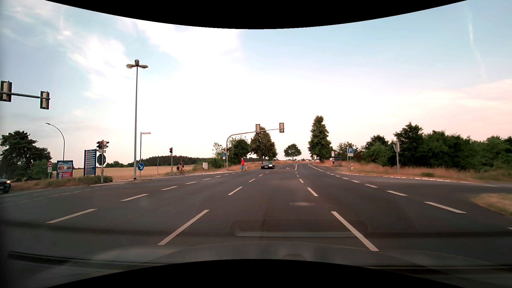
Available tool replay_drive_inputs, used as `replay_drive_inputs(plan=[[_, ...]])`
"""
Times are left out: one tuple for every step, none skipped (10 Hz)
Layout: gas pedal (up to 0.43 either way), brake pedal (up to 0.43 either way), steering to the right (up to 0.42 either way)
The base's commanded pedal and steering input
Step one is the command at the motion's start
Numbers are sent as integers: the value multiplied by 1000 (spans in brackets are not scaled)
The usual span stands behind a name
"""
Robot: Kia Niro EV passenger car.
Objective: Follow the waypoints while adhering to traffic rules and regulations
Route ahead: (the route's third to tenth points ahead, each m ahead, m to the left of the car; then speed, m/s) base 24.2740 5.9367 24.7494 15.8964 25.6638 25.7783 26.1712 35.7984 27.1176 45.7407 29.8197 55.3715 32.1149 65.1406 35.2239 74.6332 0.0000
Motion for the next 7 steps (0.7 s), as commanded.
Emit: replay_drive_inputs(plan=[[0, 311, -1], [0, 311, -1], [0, 311, -1], [0, 311, -1], [0, 311, -1], [0, 311, -1], [0, 311, -1]])
